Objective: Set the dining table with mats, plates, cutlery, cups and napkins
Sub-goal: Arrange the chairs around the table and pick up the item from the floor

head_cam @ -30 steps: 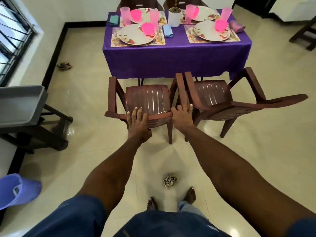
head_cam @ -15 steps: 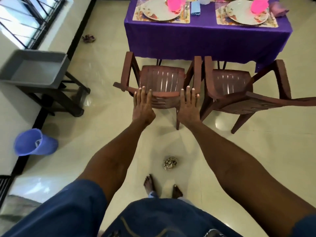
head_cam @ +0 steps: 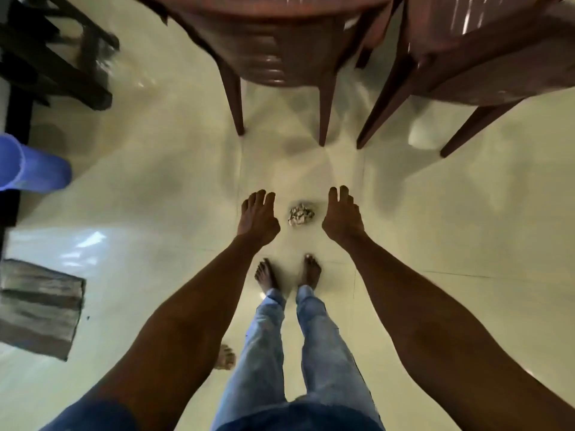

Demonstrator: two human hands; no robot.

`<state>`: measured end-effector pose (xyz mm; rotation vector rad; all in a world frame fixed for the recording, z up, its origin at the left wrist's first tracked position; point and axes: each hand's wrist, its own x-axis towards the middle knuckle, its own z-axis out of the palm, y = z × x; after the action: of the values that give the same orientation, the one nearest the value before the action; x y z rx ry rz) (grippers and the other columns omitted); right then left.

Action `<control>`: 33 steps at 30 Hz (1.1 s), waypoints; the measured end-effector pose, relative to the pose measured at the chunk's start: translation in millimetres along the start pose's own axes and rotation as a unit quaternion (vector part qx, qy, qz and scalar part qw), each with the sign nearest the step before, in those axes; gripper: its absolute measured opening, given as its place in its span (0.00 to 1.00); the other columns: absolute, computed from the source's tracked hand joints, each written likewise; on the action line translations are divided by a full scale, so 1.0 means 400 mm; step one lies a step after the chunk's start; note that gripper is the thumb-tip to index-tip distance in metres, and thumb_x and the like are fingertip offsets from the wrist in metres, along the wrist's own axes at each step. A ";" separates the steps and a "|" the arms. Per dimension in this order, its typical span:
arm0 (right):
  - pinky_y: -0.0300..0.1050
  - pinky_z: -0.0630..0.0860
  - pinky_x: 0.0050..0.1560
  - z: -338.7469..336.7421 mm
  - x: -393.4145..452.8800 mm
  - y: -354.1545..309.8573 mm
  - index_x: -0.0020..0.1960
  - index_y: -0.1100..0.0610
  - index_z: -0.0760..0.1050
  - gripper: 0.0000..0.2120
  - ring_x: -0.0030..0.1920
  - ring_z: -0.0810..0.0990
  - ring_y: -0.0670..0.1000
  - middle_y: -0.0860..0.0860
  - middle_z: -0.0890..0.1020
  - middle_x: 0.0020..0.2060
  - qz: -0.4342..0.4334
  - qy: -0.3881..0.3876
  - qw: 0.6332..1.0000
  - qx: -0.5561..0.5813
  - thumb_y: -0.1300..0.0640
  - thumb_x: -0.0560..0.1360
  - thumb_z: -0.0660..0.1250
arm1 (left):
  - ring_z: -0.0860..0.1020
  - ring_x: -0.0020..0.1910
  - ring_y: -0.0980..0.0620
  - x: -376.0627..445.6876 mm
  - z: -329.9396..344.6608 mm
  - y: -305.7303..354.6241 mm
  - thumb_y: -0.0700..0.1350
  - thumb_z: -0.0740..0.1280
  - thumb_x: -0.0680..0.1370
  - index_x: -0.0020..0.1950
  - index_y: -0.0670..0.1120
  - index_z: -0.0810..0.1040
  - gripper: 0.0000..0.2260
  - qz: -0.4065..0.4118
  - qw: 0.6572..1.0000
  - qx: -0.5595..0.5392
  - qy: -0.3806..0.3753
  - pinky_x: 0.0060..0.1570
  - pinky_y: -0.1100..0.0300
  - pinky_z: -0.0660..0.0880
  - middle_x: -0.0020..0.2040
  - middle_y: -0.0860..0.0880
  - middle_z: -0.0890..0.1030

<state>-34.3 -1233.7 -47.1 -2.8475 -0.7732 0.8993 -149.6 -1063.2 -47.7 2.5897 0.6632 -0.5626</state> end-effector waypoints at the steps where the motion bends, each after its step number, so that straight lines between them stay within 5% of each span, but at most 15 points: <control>1: 0.54 0.71 0.61 0.054 0.014 0.011 0.75 0.62 0.56 0.31 0.66 0.68 0.63 0.62 0.60 0.72 0.005 -0.018 1.000 0.001 0.62 0.75 0.63 | 0.65 0.68 0.39 0.016 0.055 -0.017 0.38 0.64 0.71 0.72 0.41 0.66 0.28 -0.012 1.000 -0.013 -0.013 0.66 0.47 0.63 0.70 0.40 0.68; 4: 0.54 0.73 0.55 0.210 0.062 0.033 0.72 0.62 0.59 0.28 0.61 0.71 0.62 0.61 0.63 0.67 0.024 -0.072 0.997 0.009 0.63 0.74 0.63 | 0.67 0.67 0.40 0.056 0.205 -0.069 0.38 0.63 0.72 0.71 0.41 0.68 0.27 -0.038 0.998 -0.039 -0.040 0.64 0.48 0.66 0.68 0.41 0.71; 13: 0.54 0.72 0.58 0.686 0.300 0.084 0.70 0.61 0.63 0.22 0.64 0.70 0.63 0.61 0.66 0.64 0.045 -0.151 0.987 0.016 0.63 0.76 0.60 | 0.69 0.66 0.42 0.236 0.634 -0.269 0.39 0.62 0.74 0.68 0.42 0.71 0.21 -0.067 0.993 -0.049 -0.080 0.63 0.49 0.67 0.66 0.42 0.73; 18: 0.55 0.65 0.67 0.871 0.445 0.108 0.69 0.50 0.70 0.22 0.74 0.55 0.61 0.59 0.50 0.77 -0.043 -0.191 0.974 -0.114 0.58 0.76 0.61 | 0.69 0.66 0.40 0.348 0.816 -0.341 0.38 0.62 0.74 0.69 0.41 0.71 0.22 -0.071 0.992 -0.056 -0.087 0.62 0.48 0.68 0.67 0.41 0.72; 22: 0.60 0.56 0.73 0.979 0.562 0.125 0.68 0.49 0.74 0.19 0.78 0.41 0.62 0.56 0.39 0.79 -0.098 -0.193 0.953 -0.213 0.53 0.77 0.61 | 0.67 0.68 0.40 0.425 0.918 -0.378 0.39 0.62 0.75 0.69 0.40 0.70 0.21 -0.058 0.992 -0.048 -0.104 0.63 0.48 0.68 0.68 0.41 0.71; 26: 0.62 0.47 0.75 1.053 0.650 0.141 0.71 0.52 0.71 0.20 0.78 0.42 0.62 0.56 0.42 0.79 -0.088 -0.207 0.954 -0.198 0.54 0.80 0.59 | 0.67 0.68 0.41 0.485 0.983 -0.400 0.39 0.62 0.76 0.69 0.40 0.70 0.21 -0.050 0.992 -0.046 -0.111 0.62 0.48 0.69 0.69 0.41 0.70; 29: 0.60 0.50 0.75 1.087 0.700 0.147 0.74 0.58 0.65 0.25 0.77 0.53 0.64 0.61 0.56 0.77 -0.071 -0.243 0.953 -0.165 0.57 0.78 0.61 | 0.66 0.68 0.41 0.520 1.007 -0.413 0.38 0.61 0.76 0.68 0.40 0.70 0.20 -0.046 0.992 -0.049 -0.110 0.62 0.49 0.69 0.69 0.41 0.69; 33: 0.57 0.64 0.71 1.089 0.694 0.132 0.74 0.53 0.65 0.29 0.76 0.52 0.65 0.58 0.47 0.79 -0.101 -0.178 0.967 -0.153 0.59 0.74 0.65 | 0.67 0.67 0.40 0.529 1.004 -0.425 0.37 0.61 0.75 0.68 0.40 0.70 0.20 -0.050 0.991 -0.063 -0.103 0.61 0.48 0.69 0.68 0.40 0.70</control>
<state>-55.7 -1187.4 -564.0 -2.8092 -1.3204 1.3867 -179.5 -1040.6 -531.0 2.3510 0.7368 -0.7808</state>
